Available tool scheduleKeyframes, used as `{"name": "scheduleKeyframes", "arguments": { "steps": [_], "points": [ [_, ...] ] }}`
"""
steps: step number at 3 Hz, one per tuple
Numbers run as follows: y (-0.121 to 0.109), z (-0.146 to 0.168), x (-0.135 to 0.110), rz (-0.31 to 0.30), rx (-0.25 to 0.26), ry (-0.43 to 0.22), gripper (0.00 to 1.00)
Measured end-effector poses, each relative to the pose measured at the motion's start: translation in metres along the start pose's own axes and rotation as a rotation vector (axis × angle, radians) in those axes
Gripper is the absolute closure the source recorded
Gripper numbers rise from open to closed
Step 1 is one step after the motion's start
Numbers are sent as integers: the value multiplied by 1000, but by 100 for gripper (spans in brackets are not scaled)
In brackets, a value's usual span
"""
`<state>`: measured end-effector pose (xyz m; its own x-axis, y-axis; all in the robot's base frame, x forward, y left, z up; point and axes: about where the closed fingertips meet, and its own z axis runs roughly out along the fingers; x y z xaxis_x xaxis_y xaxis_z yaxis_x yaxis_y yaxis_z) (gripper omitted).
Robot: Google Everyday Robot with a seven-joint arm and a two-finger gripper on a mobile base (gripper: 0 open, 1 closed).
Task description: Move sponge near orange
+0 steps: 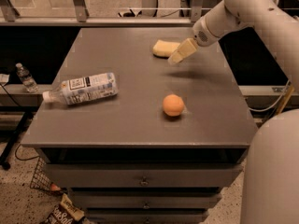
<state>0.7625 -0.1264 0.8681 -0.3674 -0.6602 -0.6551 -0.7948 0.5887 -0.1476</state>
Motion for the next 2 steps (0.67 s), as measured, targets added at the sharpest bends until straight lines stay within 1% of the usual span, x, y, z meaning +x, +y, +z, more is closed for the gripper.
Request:
{"name": "scheduleKeyframes", "arguments": {
  "steps": [2],
  "points": [
    [-4,22,-10,14,-37,-17,0]
  ]
}}
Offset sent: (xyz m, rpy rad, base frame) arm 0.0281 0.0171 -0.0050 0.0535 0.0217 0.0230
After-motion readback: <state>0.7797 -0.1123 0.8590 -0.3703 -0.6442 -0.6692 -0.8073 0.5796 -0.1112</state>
